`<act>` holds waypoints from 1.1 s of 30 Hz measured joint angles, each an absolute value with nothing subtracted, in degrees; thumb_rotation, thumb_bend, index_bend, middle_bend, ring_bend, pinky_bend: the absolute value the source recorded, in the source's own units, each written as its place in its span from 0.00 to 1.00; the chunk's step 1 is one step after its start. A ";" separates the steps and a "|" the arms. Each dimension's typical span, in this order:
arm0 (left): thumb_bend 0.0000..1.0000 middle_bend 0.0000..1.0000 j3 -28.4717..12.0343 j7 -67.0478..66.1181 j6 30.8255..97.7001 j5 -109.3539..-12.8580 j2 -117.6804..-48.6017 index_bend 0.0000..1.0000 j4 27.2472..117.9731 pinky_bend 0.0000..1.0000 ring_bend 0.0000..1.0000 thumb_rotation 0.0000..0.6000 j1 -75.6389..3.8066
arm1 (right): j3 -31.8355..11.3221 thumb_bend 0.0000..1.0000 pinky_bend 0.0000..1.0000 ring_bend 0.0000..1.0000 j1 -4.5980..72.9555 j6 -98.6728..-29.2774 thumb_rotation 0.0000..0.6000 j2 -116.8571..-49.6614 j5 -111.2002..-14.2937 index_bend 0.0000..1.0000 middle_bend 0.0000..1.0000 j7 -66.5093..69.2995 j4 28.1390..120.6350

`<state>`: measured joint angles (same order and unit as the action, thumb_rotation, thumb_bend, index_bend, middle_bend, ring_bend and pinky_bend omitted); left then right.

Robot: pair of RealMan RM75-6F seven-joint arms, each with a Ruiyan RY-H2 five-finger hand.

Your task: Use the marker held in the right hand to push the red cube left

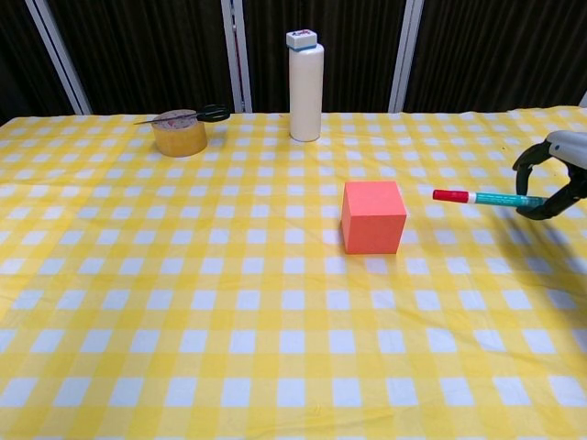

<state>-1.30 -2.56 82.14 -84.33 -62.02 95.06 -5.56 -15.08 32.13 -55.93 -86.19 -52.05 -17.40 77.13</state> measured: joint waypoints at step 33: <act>0.00 0.00 -1.03 -0.51 81.48 -84.75 -61.33 0.00 95.08 0.00 0.00 1.00 -5.80 | -15.15 0.49 0.00 0.02 38.48 -54.16 1.00 -94.68 -49.98 0.63 0.22 -22.06 73.30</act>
<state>-1.03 -0.51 81.48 -84.75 -61.33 95.08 -5.80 -15.15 38.48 -54.16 -94.68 -49.98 -22.06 73.30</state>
